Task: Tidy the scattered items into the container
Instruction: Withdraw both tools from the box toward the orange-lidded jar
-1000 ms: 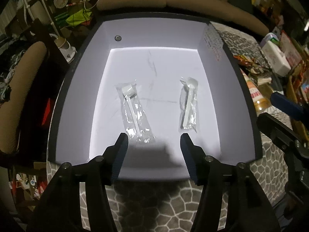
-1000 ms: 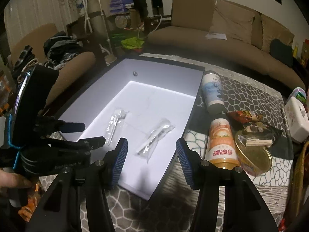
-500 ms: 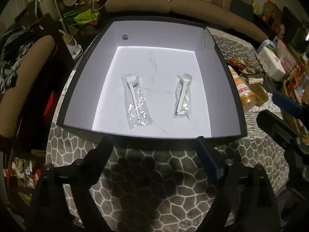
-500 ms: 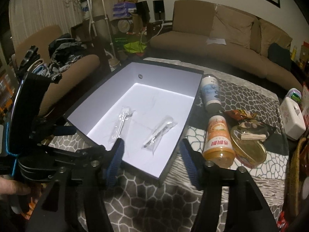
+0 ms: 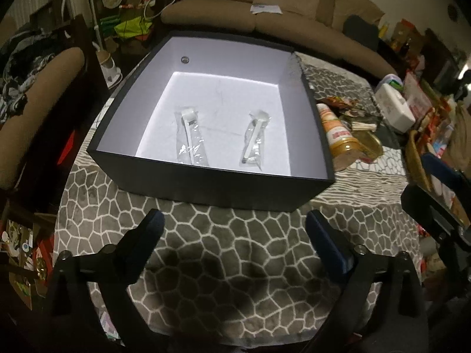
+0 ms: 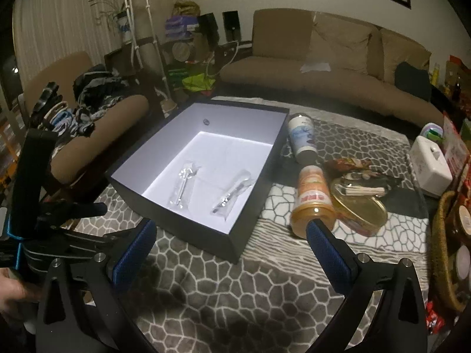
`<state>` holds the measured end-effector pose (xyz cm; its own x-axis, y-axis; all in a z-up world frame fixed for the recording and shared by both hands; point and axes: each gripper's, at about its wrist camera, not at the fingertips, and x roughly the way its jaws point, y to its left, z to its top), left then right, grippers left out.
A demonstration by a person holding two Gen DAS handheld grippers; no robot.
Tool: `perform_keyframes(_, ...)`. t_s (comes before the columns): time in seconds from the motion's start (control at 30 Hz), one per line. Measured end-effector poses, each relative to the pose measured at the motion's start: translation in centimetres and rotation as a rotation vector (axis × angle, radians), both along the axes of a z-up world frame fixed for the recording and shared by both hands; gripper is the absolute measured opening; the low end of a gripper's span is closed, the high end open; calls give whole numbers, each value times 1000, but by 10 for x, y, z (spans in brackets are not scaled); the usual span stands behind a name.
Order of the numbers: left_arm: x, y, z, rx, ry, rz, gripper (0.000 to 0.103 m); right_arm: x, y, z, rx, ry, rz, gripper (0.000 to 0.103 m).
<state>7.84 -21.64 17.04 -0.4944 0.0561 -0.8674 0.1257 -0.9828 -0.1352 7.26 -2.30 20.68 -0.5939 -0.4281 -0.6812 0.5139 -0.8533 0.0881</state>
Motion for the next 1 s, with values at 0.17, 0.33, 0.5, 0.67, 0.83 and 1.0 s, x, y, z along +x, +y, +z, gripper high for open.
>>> perform_keyframes(0.17,18,17,19,-89,61,8,103,17,18,10,1,28,-38,103)
perform_keyframes(0.33,31,34,29,-86,84,-10,103,31,41,16,-28,37,-70,103)
perform_keyframes(0.5,39,57,33,-84,93,-41,103,40,69,21,-45,42,-112,103)
perform_keyframes(0.67,41,84,33,-68,101,-80,103,47,94,23,-49,46,-143,103)
perform_keyframes(0.83,39,113,30,-68,110,-114,103,46,124,22,-50,48,-180,103)
perform_keyframes(1.0,33,137,24,-43,103,-165,103,36,164,12,-64,21,-235,103)
